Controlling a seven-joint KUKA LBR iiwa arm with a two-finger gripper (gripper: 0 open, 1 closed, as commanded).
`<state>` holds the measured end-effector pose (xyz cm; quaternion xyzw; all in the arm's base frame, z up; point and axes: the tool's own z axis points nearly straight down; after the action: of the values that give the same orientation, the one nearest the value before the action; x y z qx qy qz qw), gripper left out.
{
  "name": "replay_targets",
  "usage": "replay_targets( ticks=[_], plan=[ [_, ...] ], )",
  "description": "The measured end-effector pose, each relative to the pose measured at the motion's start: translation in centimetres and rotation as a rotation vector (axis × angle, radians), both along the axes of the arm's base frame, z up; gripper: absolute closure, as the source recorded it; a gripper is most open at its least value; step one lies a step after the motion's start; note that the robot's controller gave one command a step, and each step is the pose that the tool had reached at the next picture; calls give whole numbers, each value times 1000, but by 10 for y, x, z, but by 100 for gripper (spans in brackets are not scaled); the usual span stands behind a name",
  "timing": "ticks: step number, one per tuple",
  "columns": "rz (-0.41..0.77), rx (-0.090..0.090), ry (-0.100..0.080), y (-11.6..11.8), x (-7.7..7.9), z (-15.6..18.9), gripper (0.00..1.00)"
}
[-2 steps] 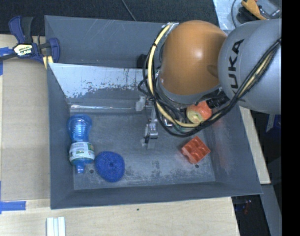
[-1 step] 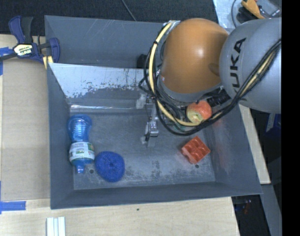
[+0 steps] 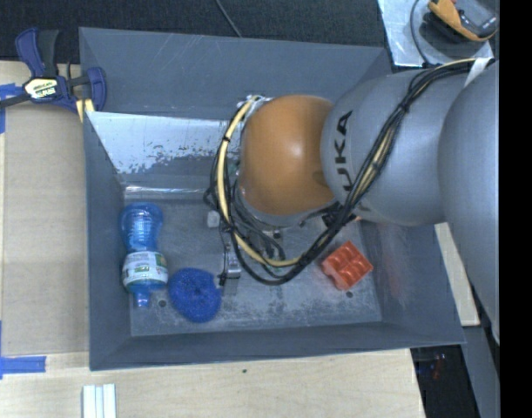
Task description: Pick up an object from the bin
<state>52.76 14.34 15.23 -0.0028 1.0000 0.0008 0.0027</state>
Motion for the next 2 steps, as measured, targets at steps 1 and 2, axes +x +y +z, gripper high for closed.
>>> replay_targets(
  ticks=[1, 2],
  plan=[
    [215, -1, -11, 34, 15, 9, 0],
    [-89, -1, -1, 46, -9, -16, 0]
  ],
)
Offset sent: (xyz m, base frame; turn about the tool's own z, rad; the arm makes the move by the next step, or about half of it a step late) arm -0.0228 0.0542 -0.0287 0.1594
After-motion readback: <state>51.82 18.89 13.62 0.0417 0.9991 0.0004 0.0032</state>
